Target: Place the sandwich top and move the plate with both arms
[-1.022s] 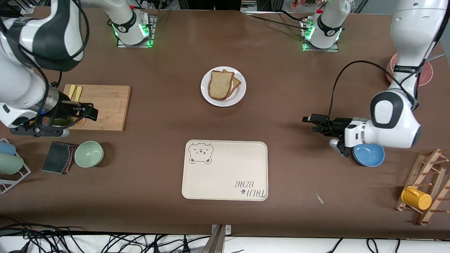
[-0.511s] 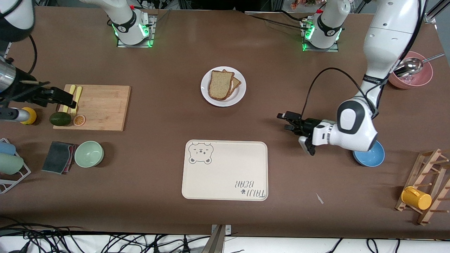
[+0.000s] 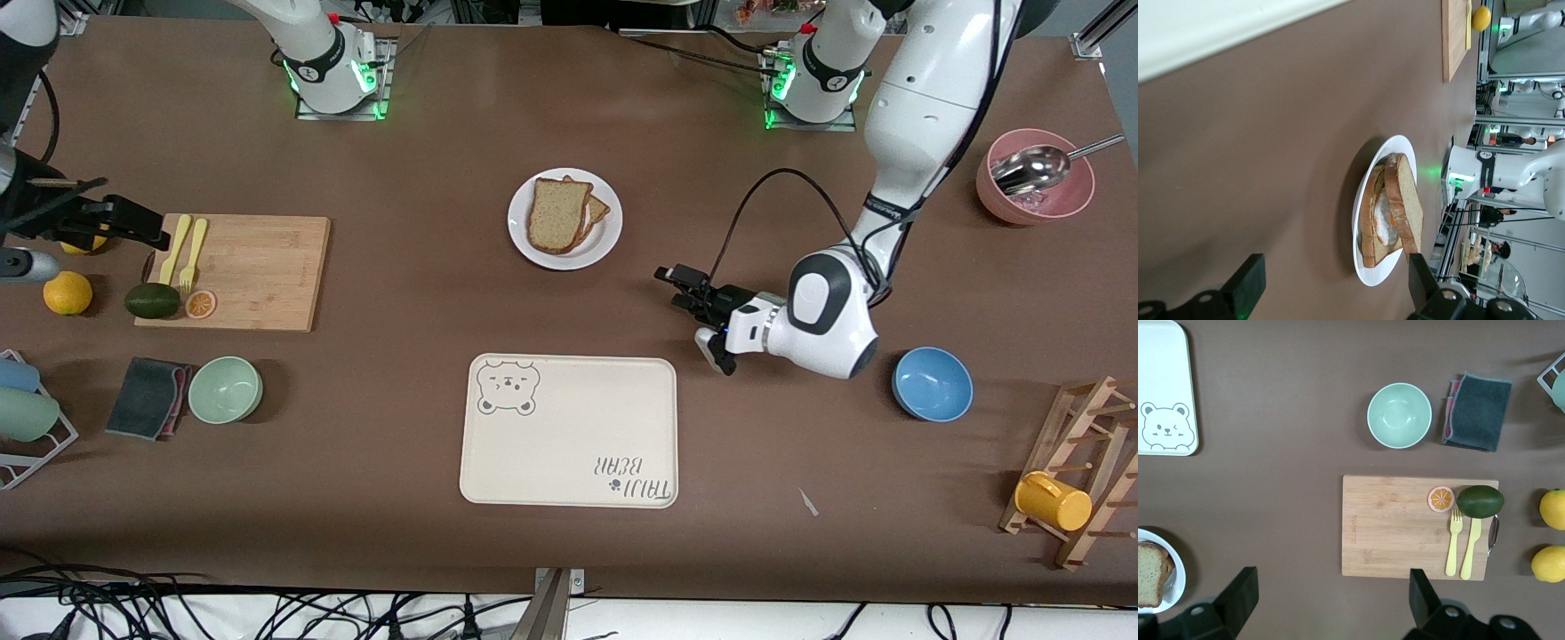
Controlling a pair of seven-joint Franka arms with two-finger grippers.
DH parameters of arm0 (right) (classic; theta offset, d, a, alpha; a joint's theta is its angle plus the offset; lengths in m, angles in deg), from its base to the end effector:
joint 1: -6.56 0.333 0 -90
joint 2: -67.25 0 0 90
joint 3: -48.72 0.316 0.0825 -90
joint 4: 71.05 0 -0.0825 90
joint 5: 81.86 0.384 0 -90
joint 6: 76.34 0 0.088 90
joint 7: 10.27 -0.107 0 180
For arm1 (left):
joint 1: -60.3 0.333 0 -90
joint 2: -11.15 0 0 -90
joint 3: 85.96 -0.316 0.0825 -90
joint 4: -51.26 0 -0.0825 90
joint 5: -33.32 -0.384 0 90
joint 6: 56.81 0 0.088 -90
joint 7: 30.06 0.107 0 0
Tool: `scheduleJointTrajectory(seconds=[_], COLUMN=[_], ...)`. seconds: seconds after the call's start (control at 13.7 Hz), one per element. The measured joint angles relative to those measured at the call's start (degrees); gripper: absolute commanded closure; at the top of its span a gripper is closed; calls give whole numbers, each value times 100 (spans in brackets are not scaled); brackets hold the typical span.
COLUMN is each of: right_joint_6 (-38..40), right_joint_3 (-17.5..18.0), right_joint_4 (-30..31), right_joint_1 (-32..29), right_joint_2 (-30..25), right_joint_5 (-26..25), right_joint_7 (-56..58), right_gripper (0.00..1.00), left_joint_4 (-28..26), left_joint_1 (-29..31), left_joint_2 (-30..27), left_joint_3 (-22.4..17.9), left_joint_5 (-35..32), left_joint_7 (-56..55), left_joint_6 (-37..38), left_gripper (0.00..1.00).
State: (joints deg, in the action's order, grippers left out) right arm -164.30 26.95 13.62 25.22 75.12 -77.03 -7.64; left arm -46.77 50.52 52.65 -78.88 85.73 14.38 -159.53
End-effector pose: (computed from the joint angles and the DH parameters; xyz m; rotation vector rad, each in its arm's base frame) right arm 0.5894 -0.0076 0.5917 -3.1029 0.0107 0.1063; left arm 0.5730 -0.2386 0.1680 2.0374 -0.5568 -0.4323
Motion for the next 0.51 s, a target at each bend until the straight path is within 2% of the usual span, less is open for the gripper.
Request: scheduleJointTrajectory(seconds=[0.29,0.37,0.51], right_joint_6=[-293,-500,-760], right_joint_3=[1336,1576,1743], right_joint_4=[418,639,1060], right_joint_1=[-1270,-1423,-1482], right_joint_2=[-348,-511,-833], right_joint_5=[-379,-464,-522], right_joint_7=[32,22,7], right_gripper=[0,0,0], left_joint_4=[-2,-4,-60], left_joint_1=[-332,-381,-542], left_joint_2=[200,222,229], left_joint_3=[2,2,6], left_joint_5=[213,213,214], left_joint_7=[2,0,-29], left_joint_6=[-228,-259,-494], left_gripper=[8,8,8])
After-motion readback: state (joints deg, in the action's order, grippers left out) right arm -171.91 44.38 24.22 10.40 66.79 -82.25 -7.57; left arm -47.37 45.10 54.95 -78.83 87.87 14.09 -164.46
